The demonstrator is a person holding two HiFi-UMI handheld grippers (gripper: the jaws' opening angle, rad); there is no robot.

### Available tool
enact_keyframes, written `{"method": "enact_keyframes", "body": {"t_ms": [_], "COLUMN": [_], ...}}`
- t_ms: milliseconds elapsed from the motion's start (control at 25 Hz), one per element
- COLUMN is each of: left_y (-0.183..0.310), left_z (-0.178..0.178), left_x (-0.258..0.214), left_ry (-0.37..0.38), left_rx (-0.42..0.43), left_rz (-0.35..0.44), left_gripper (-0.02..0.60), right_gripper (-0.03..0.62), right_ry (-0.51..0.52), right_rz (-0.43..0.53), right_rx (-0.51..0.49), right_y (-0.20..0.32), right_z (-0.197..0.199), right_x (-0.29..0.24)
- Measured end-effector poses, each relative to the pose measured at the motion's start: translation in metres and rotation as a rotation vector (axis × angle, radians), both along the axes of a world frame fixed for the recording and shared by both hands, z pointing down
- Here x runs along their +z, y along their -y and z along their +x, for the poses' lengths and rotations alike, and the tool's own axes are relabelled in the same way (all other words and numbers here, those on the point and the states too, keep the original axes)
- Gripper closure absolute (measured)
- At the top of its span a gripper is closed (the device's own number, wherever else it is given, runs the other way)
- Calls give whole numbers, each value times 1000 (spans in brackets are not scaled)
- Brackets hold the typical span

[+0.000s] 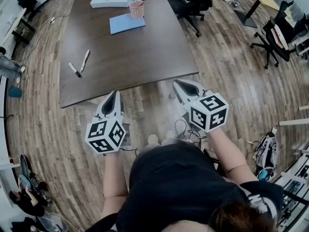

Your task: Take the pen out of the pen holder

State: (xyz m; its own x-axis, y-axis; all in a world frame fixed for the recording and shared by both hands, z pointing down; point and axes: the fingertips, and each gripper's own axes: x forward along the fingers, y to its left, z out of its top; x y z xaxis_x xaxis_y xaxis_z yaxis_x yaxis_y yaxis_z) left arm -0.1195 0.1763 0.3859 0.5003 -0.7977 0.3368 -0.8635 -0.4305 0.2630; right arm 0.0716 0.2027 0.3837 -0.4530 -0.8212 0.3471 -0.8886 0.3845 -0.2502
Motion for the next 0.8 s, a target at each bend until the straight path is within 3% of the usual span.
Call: {"method": "enact_keyframes", "body": {"t_ms": [240, 480, 800], "left_y": [1, 3, 11], "left_z": [10, 32, 58], "left_x": [9, 2, 3], "left_ry": [-38, -51, -61], "left_rx": [26, 110, 136], "left_rz": [-28, 4, 9], "left_gripper": [557, 557, 557], "right_gripper": [580, 580, 580], "right_ry": [4, -9, 12], "right_rz": [-32, -41, -23], "right_rx": [2, -1, -39], "right_y": [2, 12, 23], "right_z": [5, 14, 28], "right_x": [15, 22, 26]}}
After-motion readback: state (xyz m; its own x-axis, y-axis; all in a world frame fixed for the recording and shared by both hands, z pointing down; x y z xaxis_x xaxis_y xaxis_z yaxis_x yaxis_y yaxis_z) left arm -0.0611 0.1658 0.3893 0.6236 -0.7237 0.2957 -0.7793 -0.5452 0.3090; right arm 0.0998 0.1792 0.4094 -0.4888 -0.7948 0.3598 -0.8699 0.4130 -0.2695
